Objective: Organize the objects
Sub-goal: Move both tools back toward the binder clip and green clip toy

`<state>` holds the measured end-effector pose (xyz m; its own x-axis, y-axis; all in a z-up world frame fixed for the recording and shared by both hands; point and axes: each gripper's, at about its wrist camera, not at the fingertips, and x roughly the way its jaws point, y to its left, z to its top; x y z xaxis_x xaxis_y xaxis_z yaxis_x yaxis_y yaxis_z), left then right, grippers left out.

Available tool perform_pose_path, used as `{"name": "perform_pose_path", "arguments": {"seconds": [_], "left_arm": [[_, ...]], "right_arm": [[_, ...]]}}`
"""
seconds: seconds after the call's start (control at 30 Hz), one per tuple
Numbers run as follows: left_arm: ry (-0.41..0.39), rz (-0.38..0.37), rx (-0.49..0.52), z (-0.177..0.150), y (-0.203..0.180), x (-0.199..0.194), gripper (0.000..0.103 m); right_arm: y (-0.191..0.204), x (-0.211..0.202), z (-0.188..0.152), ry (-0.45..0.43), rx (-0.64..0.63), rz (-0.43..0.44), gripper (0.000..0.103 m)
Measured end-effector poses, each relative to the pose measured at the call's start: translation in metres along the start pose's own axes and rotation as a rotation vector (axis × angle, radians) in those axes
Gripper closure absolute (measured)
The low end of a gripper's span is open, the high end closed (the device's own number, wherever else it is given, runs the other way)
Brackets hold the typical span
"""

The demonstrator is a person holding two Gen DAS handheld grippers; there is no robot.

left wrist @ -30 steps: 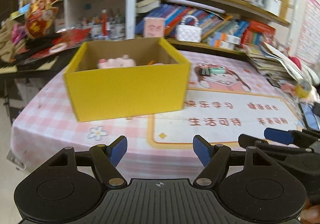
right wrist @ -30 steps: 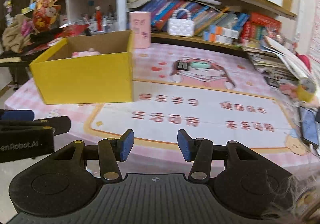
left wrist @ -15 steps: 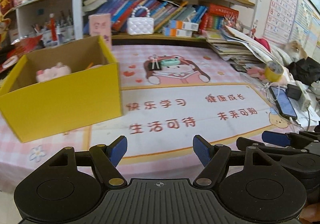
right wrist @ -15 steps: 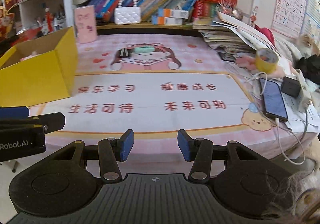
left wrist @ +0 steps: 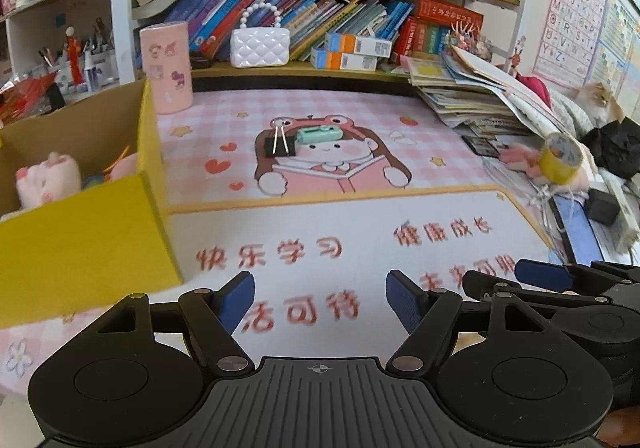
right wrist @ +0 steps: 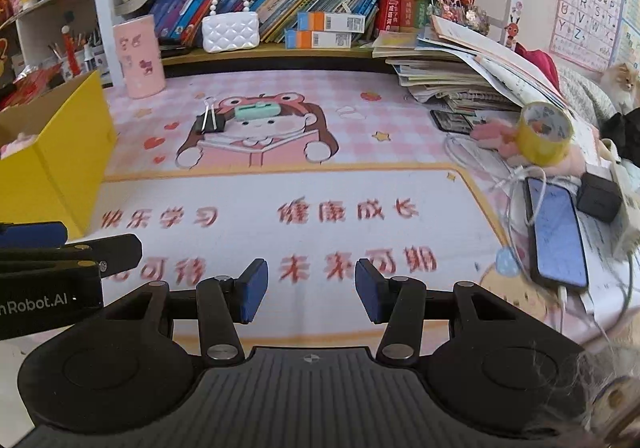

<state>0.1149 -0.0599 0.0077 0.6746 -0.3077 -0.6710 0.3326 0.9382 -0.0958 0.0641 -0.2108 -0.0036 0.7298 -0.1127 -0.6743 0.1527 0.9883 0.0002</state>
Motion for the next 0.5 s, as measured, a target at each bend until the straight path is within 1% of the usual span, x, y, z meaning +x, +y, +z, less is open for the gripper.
{"name": "perform_pose_path", "arguments": {"seconds": [0.27, 0.5], "left_arm": [[-0.01, 0.052, -0.029, 0.032, -0.011, 0.033, 0.029], [-0.026, 0.108, -0.059, 0.062, -0.012, 0.06, 0.029]], "right_arm": [[-0.023, 0.039, 0.036, -0.003, -0.019, 0.049, 0.057], [-0.03, 0.069, 0.063, -0.014, -0.05, 0.105, 0.057]]}}
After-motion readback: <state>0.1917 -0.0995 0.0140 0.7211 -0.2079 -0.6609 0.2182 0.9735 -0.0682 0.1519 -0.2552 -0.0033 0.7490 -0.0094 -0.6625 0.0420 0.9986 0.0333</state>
